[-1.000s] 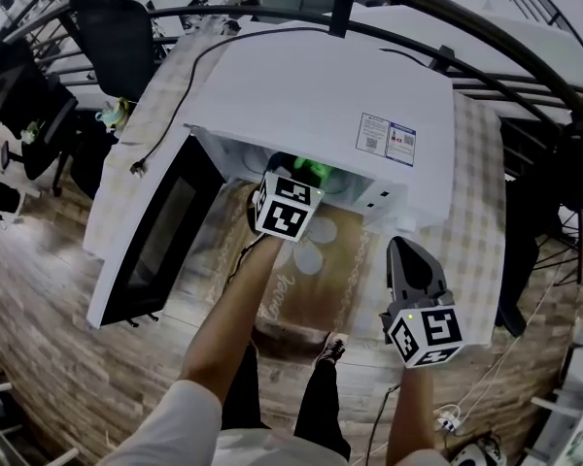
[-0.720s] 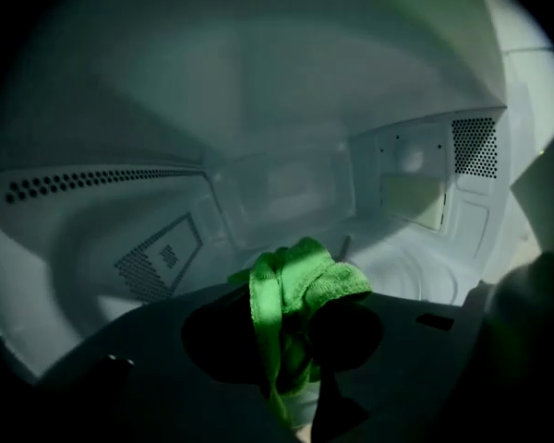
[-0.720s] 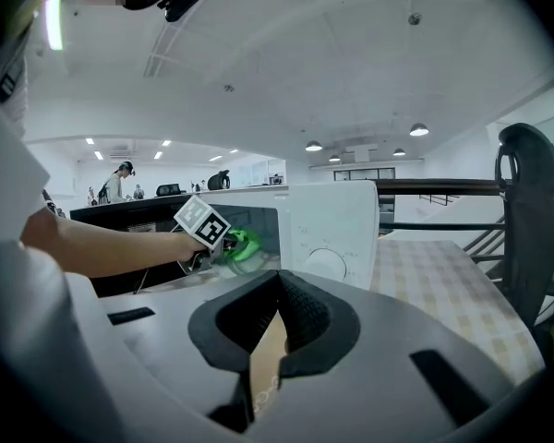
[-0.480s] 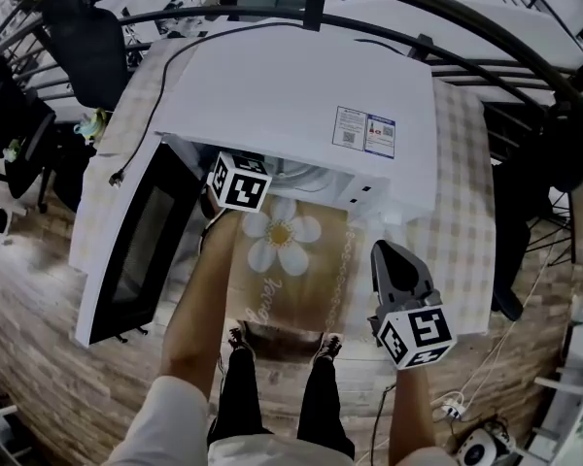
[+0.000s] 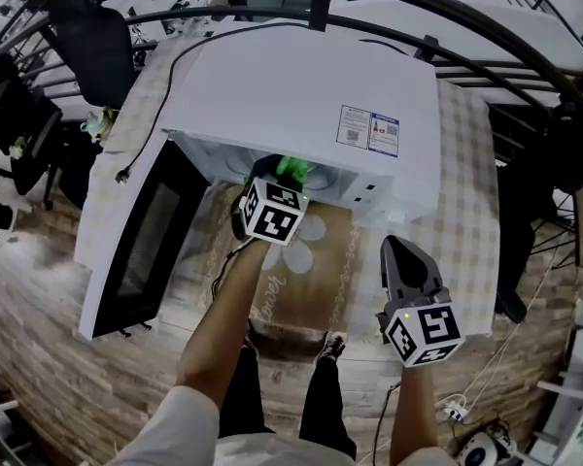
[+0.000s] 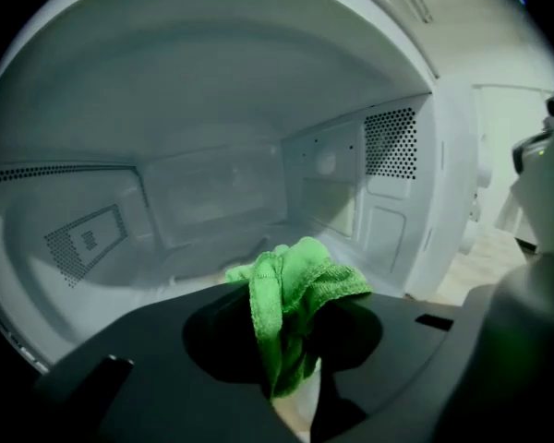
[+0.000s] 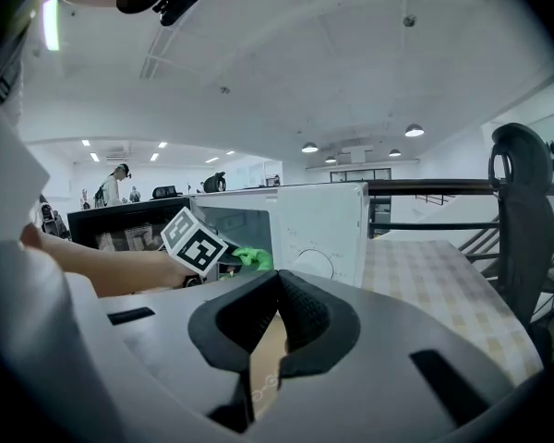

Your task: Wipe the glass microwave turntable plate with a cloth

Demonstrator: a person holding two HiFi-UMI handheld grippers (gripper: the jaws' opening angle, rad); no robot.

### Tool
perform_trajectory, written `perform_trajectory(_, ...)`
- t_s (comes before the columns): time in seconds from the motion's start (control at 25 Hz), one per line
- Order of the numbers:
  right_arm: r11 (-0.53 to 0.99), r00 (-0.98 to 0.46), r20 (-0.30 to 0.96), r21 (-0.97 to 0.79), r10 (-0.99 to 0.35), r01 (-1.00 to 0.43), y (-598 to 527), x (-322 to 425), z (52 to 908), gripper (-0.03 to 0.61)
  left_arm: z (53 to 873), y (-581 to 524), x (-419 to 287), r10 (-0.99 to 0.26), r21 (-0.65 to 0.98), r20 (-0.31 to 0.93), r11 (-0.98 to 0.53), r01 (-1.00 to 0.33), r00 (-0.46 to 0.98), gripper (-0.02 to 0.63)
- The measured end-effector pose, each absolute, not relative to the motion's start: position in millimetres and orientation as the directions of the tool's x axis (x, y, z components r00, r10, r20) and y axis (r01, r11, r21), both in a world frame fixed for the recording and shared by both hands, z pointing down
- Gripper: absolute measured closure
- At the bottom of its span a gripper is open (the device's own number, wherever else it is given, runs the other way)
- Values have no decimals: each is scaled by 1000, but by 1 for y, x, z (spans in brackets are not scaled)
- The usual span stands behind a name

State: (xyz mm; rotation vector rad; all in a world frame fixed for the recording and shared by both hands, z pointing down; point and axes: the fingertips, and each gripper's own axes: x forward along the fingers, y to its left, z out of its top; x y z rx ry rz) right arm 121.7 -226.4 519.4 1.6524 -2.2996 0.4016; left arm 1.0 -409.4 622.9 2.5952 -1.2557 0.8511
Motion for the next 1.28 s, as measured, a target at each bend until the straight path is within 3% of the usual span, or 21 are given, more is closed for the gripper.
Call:
perform_trajectory(0.28, 314, -300, 386, -29, -872, -949, -222, 120, 497, 565, 608, -361, 41, -595, -55, 538, -732, -679, 598, 495)
perform_trajectory(0.6, 318, -283, 295, 80, -913, -945, -217, 98, 359, 565, 497, -285, -20, -590, 48, 473, -725, -688, 655, 494)
perform_trajectory(0.96, 364, -340, 156, 165, -927, -917, -209, 67, 237, 565, 311, -255, -81, -706, -11, 210, -693, -721, 676, 492)
perform_trajectory(1.28, 353, -349, 66, 271, -935, -896, -208, 48, 183, 565, 216, -254, -112, -765, -107, 17, -642, -759, 644, 491)
